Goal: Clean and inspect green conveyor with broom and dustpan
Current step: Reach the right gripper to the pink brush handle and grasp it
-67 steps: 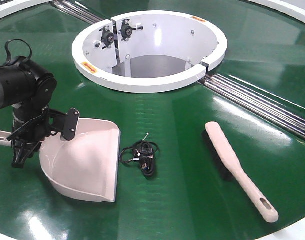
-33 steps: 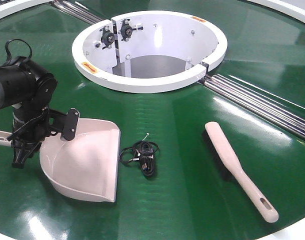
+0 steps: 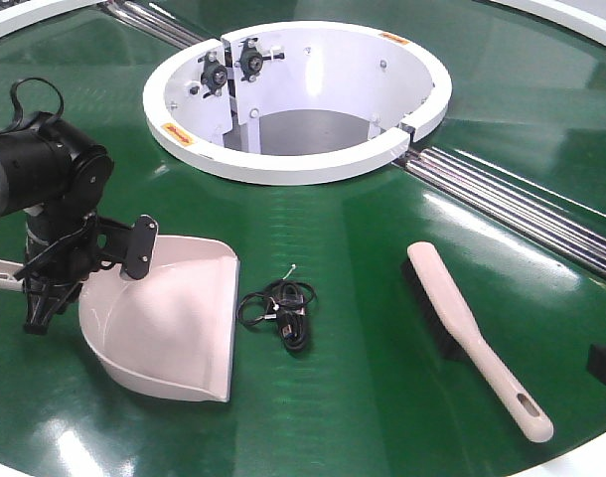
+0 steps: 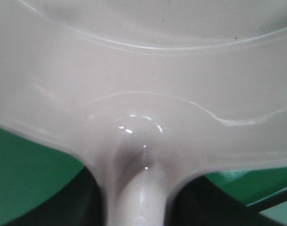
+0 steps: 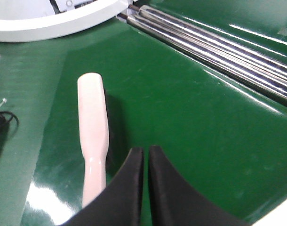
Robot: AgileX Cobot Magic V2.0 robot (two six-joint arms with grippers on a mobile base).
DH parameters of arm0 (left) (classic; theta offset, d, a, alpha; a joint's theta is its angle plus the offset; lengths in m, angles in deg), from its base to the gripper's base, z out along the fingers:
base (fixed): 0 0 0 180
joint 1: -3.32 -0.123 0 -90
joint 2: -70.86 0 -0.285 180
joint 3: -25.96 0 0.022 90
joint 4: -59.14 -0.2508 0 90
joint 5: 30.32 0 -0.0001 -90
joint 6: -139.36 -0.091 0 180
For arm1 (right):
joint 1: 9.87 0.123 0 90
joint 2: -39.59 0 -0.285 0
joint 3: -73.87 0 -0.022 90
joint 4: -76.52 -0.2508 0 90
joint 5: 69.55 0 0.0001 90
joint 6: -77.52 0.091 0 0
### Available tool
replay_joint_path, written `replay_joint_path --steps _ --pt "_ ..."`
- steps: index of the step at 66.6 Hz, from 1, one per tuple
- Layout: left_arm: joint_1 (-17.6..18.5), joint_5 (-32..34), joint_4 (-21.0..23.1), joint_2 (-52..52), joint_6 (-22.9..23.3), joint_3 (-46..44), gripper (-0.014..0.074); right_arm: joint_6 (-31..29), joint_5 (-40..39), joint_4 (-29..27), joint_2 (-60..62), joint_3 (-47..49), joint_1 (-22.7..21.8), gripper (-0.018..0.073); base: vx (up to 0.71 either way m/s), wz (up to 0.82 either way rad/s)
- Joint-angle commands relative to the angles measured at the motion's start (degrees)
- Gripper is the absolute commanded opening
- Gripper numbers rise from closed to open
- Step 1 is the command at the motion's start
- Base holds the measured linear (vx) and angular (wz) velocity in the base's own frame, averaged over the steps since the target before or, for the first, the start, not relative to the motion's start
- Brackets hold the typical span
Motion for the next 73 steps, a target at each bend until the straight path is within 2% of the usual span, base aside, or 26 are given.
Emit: replay_joint_path --steps 1,16,26,37,47,61,73 --pt "0.2 -1.3 -1.2 3.4 0.7 -1.5 -0.0006 -3.5 2.6 0.0 -2.2 5.5 0.1 0.0141 0.0 0.0" --pt "0.2 -1.3 -1.2 3.4 0.7 -1.5 -0.0006 -5.9 9.3 0.0 -7.6 11.7 0.1 0.0441 0.0 0.0" --pt "0.2 -1.3 -1.2 3.4 0.7 -1.5 -0.0006 -8.1 12.0 -0.8 -11.9 15.1 0.4 0.055 0.0 0.0" --pt "0.2 -1.3 -1.2 3.4 0.7 -1.5 -0.0006 -8.7 15.7 -0.3 -17.3 20.6 5.5 0.055 0.0 0.0" --pt "0.2 -1.3 -1.2 3.4 0.7 -1.5 -0.0006 -5.6 21.0 0.0 -24.4 26.6 10.7 0.055 0.0 0.0" --pt "0.2 -1.3 -1.2 3.4 0.7 -1.5 -0.0006 -3.8 29.1 -0.4 -34.5 32.6 11.2 0.055 0.0 0.0" --pt "0.2 -1.3 -1.2 3.4 0.7 -1.5 -0.0006 -5.2 30.5 -0.4 -40.1 34.1 11.2 0.0544 0.0 0.0"
